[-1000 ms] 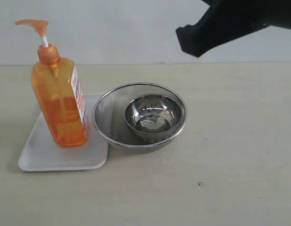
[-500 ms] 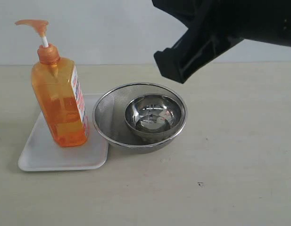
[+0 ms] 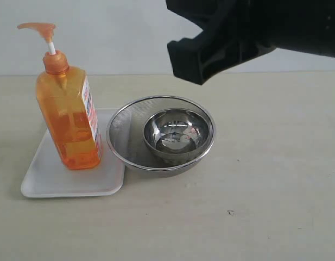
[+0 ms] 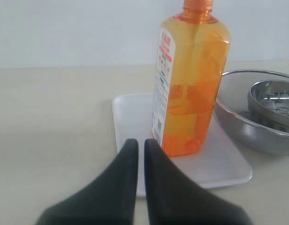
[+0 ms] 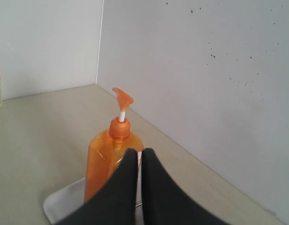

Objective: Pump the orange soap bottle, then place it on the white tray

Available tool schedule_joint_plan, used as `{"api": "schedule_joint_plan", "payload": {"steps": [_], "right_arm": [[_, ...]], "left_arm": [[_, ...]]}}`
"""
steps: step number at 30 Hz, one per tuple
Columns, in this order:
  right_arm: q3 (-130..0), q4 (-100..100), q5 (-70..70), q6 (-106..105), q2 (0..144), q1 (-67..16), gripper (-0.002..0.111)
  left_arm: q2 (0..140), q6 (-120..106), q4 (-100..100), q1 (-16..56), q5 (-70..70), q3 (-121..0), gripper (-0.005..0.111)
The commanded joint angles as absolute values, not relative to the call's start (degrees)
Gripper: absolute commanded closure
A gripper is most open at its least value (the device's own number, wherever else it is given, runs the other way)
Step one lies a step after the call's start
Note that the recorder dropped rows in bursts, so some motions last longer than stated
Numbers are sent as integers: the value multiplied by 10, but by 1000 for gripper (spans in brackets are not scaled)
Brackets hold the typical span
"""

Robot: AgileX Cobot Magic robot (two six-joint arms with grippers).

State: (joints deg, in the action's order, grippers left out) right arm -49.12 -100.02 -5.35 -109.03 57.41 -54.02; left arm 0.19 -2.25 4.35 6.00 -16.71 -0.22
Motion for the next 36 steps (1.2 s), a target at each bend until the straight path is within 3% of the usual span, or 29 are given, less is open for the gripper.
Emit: {"api": "schedule_joint_plan", "payload": {"steps": [1, 20, 36], "right_arm": [[-491, -999, -49, -1084, 572, -537, 108], [-491, -999, -50, -1080, 572, -537, 108], [-491, -997, -49, -946, 572, -537, 108]], "left_arm": [[0, -26, 50, 59, -168, 0, 102], [0, -26, 50, 59, -168, 0, 102], [0, -26, 50, 59, -168, 0, 102]]}}
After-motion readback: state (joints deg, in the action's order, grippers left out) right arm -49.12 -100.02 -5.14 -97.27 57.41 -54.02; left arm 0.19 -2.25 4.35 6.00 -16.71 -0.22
